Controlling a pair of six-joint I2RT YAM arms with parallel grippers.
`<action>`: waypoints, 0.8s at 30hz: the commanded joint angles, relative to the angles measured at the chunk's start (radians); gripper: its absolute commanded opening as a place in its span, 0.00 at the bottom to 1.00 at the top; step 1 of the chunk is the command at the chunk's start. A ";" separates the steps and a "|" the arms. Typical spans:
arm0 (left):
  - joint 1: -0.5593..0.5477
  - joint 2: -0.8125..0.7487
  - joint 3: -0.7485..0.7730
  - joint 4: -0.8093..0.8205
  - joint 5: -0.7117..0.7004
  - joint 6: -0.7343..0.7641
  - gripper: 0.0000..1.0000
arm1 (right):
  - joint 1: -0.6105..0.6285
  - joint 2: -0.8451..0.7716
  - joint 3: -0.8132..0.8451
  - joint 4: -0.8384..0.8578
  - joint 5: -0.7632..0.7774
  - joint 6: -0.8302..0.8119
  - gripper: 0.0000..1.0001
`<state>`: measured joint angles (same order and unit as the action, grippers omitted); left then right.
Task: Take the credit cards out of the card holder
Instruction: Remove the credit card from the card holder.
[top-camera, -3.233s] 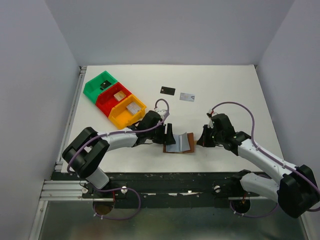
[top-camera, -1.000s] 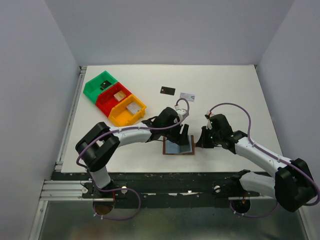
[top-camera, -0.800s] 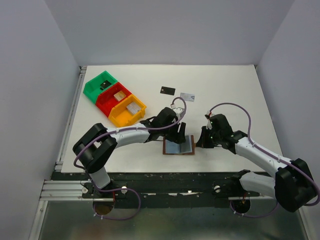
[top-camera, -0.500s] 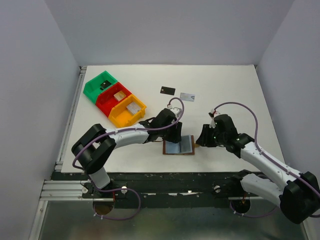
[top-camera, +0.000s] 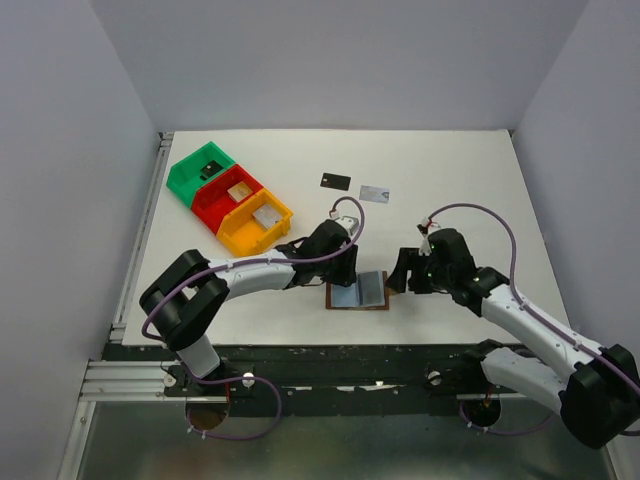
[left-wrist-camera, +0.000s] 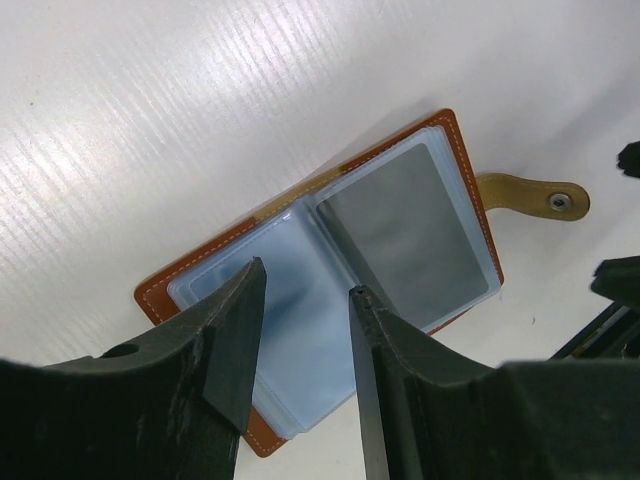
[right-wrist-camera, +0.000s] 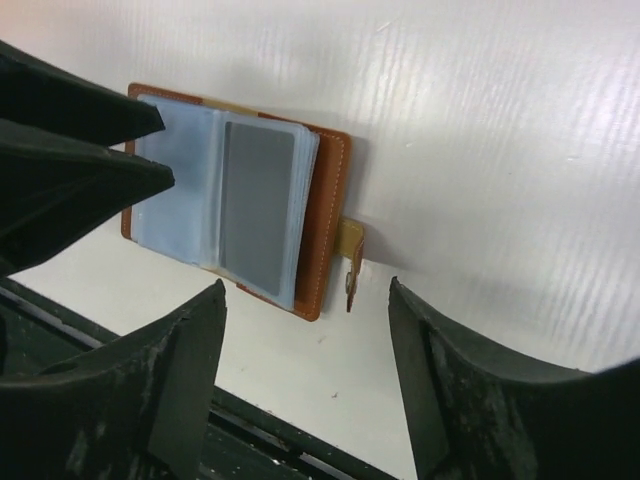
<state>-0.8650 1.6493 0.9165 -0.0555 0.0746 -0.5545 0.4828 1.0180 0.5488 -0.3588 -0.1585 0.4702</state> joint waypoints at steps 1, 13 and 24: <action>0.003 -0.028 -0.015 -0.006 -0.022 -0.007 0.52 | -0.001 -0.045 0.017 -0.052 0.120 -0.042 0.75; 0.003 -0.039 -0.019 0.043 0.054 0.016 0.52 | -0.001 0.180 0.062 -0.017 0.059 -0.024 0.55; 0.003 -0.002 0.045 0.022 0.183 0.079 0.58 | -0.001 0.197 0.066 0.024 -0.019 -0.022 0.00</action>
<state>-0.8650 1.6417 0.9096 -0.0277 0.1749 -0.5179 0.4828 1.2533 0.6037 -0.3721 -0.1246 0.4473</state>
